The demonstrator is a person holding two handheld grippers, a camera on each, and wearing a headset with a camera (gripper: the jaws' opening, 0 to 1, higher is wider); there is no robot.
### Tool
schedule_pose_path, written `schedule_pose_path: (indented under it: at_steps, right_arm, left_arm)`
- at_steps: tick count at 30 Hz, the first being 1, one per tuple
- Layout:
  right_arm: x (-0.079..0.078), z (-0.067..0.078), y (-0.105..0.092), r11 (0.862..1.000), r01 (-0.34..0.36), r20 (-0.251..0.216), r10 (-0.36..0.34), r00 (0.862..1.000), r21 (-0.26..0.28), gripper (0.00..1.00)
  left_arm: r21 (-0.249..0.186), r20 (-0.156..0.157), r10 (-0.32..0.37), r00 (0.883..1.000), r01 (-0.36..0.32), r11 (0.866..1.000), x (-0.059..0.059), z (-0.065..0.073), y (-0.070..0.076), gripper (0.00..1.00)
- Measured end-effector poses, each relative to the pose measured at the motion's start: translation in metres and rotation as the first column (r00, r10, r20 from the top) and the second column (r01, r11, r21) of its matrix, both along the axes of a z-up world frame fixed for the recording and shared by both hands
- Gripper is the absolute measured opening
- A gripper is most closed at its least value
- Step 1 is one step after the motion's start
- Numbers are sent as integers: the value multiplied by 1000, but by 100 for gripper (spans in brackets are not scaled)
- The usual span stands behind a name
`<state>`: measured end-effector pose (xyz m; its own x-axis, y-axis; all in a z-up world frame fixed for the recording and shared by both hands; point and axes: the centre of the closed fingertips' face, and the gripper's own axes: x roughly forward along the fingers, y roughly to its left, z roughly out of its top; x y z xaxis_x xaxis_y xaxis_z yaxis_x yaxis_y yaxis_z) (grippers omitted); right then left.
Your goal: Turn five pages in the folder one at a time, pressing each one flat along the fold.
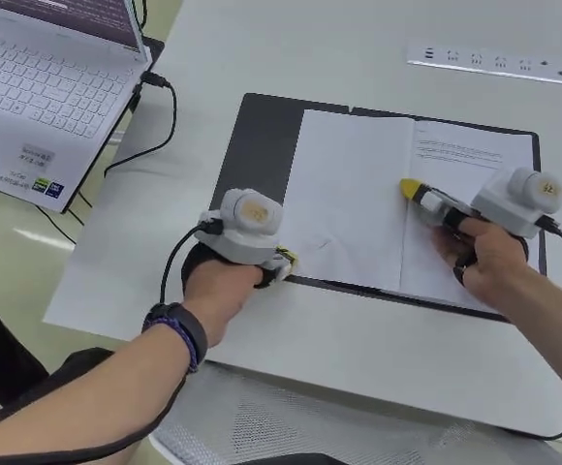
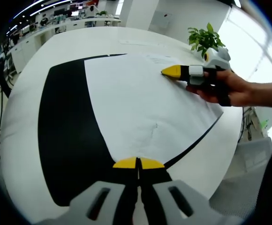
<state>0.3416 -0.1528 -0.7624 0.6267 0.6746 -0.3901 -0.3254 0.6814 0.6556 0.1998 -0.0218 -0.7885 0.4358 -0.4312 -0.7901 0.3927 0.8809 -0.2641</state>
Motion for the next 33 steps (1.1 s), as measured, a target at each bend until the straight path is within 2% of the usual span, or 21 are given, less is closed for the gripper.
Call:
schedule_pose_path:
  at_steps: [5, 9, 13, 23, 33]
  right_arm:
    - [9, -1, 1, 1000, 10, 4, -10, 1000, 2, 0]
    - [21, 0, 1, 999, 34, 21, -34, 999, -16, 0]
    - [34, 0, -2, 994, 103, 2, -103, 995, 23, 0]
    - [55, 7, -4, 979, 186, 1, -187, 982, 77, 0]
    - [77, 6, 1, 981, 183, 4, -184, 983, 62, 0]
  left_arm:
    - [9, 24, 2, 1000, -2, 1000, 0, 1, -1, 0]
    - [12, 31, 7, 999, -7, 1000, 6, -1, 2, 0]
    - [0, 29, 10, 1000, -10, 1000, 6, -2, 2, 0]
    - [18, 26, 1, 1000, -1, 1000, 6, -4, 2, 0]
    - [22, 26, 4, 1000, -5, 1000, 5, -5, 2, 0]
